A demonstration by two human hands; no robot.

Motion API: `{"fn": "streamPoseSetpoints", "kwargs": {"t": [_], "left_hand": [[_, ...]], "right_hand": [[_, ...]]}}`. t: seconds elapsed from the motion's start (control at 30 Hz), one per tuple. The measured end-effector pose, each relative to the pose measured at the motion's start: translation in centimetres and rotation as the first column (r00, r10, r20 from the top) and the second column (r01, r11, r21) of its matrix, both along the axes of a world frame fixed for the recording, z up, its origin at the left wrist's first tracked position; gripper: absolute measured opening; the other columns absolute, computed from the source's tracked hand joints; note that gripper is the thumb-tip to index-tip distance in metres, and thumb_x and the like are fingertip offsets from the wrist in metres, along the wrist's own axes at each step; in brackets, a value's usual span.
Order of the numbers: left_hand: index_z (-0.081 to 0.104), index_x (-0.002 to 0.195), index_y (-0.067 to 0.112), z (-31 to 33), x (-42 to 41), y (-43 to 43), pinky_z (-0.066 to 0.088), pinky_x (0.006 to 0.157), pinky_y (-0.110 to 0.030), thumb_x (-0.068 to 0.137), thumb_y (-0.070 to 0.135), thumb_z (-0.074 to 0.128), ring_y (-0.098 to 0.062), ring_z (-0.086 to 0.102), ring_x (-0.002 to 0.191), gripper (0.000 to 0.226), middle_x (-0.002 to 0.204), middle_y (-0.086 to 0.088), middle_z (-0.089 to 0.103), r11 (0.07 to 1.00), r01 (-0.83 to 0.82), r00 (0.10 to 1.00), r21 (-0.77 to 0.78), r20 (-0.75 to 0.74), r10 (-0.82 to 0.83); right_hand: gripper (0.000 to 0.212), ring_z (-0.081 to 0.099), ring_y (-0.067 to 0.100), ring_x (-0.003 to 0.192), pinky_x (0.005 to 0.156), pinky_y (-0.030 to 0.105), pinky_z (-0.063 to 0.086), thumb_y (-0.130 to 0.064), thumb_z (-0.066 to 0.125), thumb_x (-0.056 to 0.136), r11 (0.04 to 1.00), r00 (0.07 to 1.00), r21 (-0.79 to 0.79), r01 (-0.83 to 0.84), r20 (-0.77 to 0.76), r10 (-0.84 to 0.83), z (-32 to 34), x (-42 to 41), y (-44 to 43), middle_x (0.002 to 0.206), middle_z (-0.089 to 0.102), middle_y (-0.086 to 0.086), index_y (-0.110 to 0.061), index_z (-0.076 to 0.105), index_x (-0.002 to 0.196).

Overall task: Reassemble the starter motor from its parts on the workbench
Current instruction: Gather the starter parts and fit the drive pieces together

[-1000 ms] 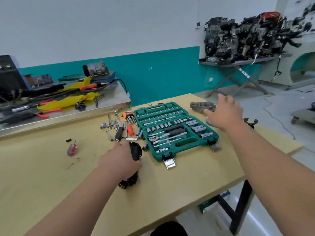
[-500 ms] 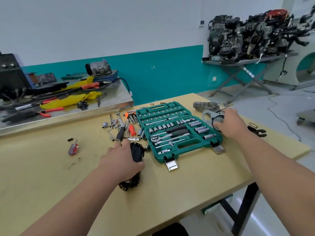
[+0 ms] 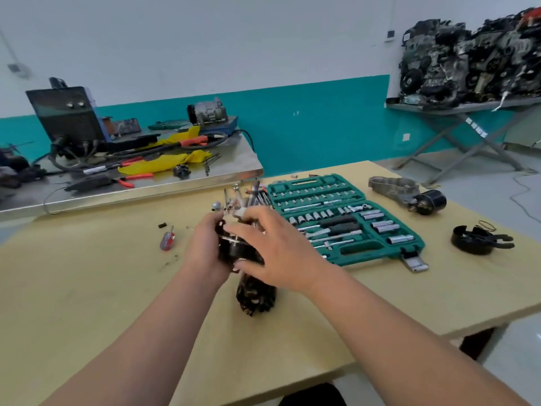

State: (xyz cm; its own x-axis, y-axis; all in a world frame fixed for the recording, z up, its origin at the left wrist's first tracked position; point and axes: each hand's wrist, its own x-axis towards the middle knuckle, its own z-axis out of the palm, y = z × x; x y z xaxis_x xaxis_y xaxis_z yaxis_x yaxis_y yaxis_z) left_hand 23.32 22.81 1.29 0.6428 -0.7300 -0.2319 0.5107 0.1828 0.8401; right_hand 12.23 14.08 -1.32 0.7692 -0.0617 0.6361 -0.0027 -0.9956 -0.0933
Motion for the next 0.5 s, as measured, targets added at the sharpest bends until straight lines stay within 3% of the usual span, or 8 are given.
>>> {"fn": "streamPoseSetpoints", "kwargs": {"t": [0.07,0.13,0.17,0.23,0.27,0.33,0.43,0.5], "left_hand": [[0.052,0.084,0.014,-0.8,2.8,1.7,0.051,0.075,-0.041,0.094,0.026,0.05,-0.024,0.056,0.073,0.016,0.079,-0.004,0.053,0.954,-0.294,0.956,0.058,0.016,0.293],[0.046,0.082,0.016,-1.1,5.5,3.6,0.048,0.081,-0.042,0.095,0.026,0.044,-0.027,0.054,0.081,0.016,0.086,-0.006,0.053,0.906,-0.414,0.91,0.087,0.004,0.415],[0.045,0.082,0.016,-1.3,6.6,4.5,0.048,0.081,-0.042,0.095,0.027,0.041,-0.028,0.056,0.081,0.018,0.087,-0.007,0.054,0.894,-0.433,0.9,0.117,0.005,0.435],[0.044,0.083,0.015,-2.3,7.9,5.7,0.05,0.071,-0.04,0.095,0.028,0.039,-0.028,0.058,0.074,0.018,0.082,-0.007,0.055,0.874,-0.429,0.901,0.227,0.04,0.432],[0.044,0.083,0.016,-2.8,8.4,6.1,0.049,0.066,-0.04,0.094,0.028,0.039,-0.028,0.057,0.07,0.017,0.079,-0.006,0.053,0.854,-0.438,0.896,0.283,0.064,0.438],[0.049,0.086,0.016,-3.6,8.2,5.9,0.047,0.061,-0.039,0.092,0.032,0.041,-0.028,0.054,0.068,0.018,0.078,-0.005,0.049,0.816,-0.434,0.9,0.38,0.143,0.412],[0.055,0.118,0.016,-4.1,7.2,4.6,0.05,0.077,-0.046,0.089,0.048,0.044,-0.032,0.057,0.091,0.044,0.098,-0.01,0.058,0.743,-0.476,0.869,0.471,0.379,0.317],[0.051,0.127,0.013,-3.8,6.5,4.0,0.046,0.087,-0.048,0.083,0.062,0.045,-0.034,0.056,0.101,0.066,0.108,-0.011,0.06,0.726,-0.494,0.842,0.478,0.47,0.263]], "right_hand": [[0.059,0.041,0.019,0.121,0.103,0.036,0.036,-0.046,0.059,0.087,0.988,0.992,0.095,0.12,0.038,-0.124,-0.2,-1.4,-2.5,0.134,0.043,0.005,-0.025,0.039,0.138],[0.048,0.042,0.021,0.121,0.103,0.04,0.038,-0.041,0.053,0.091,0.882,0.893,0.256,0.396,0.115,-0.434,-0.5,-5.0,-7.5,0.13,0.051,0.006,-0.02,0.046,0.133],[0.043,0.045,0.026,0.118,0.101,0.043,0.04,-0.036,0.055,0.092,0.759,0.782,0.329,0.562,0.087,-0.617,-0.6,-7.3,-10.5,0.127,0.054,0.01,-0.016,0.05,0.13],[0.044,0.045,0.035,0.115,0.099,0.048,0.042,-0.034,0.056,0.093,0.407,0.459,0.354,0.842,-0.074,-0.885,-1.2,-12.4,-15.6,0.125,0.053,0.018,-0.008,0.051,0.129],[0.049,0.043,0.038,0.119,0.1,0.051,0.04,-0.037,0.054,0.094,0.27,0.335,0.322,0.907,-0.166,-0.927,-1.7,-14.1,-17.3,0.129,0.05,0.021,-0.006,0.048,0.132],[0.058,0.033,0.039,0.131,0.107,0.055,0.03,-0.046,0.046,0.097,0.109,0.186,0.238,0.965,-0.33,-0.925,-2.9,-16.6,-19.6,0.143,0.04,0.02,-0.008,0.039,0.141],[0.068,0.013,0.041,0.144,0.112,0.064,0.011,-0.056,0.035,0.097,0.011,0.077,0.125,0.992,-0.536,-0.841,-4.5,-18.1,-21.3,0.157,0.023,0.014,-0.015,0.025,0.15],[0.07,0.016,0.043,0.143,0.111,0.066,0.011,-0.059,0.035,0.096,-0.049,0.027,0.105,0.993,-0.619,-0.785,-4.6,-18.6,-21.5,0.158,0.02,0.013,-0.016,0.026,0.15]]}}
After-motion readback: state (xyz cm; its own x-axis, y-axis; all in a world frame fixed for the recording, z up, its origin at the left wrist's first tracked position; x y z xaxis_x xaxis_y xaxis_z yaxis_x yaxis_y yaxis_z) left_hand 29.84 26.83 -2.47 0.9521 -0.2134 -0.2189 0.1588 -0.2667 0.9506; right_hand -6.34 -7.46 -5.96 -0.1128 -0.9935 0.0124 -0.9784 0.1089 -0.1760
